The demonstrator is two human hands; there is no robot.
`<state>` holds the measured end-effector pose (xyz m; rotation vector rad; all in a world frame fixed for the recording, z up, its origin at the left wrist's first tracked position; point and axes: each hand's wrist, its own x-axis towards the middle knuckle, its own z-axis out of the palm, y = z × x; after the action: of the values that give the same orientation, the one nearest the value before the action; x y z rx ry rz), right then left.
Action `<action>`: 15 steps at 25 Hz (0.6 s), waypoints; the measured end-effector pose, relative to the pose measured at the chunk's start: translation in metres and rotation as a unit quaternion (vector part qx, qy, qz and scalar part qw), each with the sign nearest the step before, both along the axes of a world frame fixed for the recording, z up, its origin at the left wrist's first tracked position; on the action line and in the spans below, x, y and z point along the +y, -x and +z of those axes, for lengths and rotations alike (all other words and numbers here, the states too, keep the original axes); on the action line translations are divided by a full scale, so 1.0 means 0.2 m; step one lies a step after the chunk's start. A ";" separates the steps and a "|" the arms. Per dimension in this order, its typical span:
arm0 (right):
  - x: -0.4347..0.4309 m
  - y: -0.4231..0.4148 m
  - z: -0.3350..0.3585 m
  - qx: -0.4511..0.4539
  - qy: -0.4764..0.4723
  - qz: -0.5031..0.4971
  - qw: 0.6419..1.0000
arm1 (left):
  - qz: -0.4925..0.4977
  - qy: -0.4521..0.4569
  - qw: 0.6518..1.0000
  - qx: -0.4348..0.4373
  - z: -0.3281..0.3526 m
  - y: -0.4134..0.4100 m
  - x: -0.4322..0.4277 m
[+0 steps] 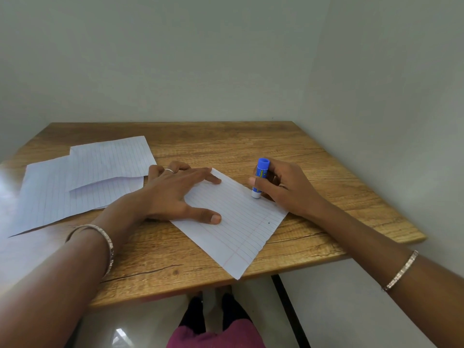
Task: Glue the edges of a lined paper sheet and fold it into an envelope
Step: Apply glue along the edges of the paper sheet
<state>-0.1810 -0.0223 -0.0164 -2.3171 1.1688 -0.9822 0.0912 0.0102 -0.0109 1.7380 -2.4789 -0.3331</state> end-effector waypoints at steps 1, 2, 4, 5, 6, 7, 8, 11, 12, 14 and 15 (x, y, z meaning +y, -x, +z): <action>0.01 0.01 0.00 0.004 0.002 -0.002 1.000 | 0.000 0.001 1.000 0.001 0.00 0.00 0.00; 0.01 0.02 0.00 0.006 0.004 -0.004 1.000 | -0.001 0.002 1.000 0.000 0.00 0.00 0.00; 0.03 0.04 -0.01 0.001 0.005 -0.003 1.000 | -0.002 0.004 1.000 -0.002 0.00 0.00 0.00; 0.04 0.06 -0.01 -0.003 0.003 -0.002 1.000 | -0.002 0.004 1.000 -0.002 0.00 0.00 0.00; 0.05 0.07 -0.01 -0.007 0.002 -0.002 1.000 | -0.001 0.004 1.000 -0.002 0.00 0.00 0.00; 0.05 0.08 -0.01 -0.009 0.001 -0.002 1.000 | 0.001 0.003 1.000 -0.002 0.00 0.00 0.00; 0.06 0.10 -0.01 -0.009 0.000 -0.004 1.000 | 0.002 0.001 1.000 -0.002 0.00 0.00 0.00; 0.09 0.13 -0.01 -0.007 -0.009 -0.007 1.000 | 0.000 0.000 1.000 -0.003 0.00 0.00 0.00; 0.10 0.14 -0.01 -0.010 -0.012 -0.009 1.000 | 0.001 0.002 1.000 0.000 0.00 0.00 0.00; 0.12 0.16 -0.01 -0.015 -0.015 -0.015 1.000 | 0.003 0.006 1.000 0.002 0.00 0.00 0.01; 0.12 0.17 -0.01 -0.015 -0.014 -0.018 1.000 | 0.002 0.007 1.000 0.002 0.00 0.00 0.00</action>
<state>-0.2142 0.0024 -0.0189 -2.2595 1.2090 -1.0023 0.0914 0.0110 -0.0114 1.7366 -2.4685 -0.3177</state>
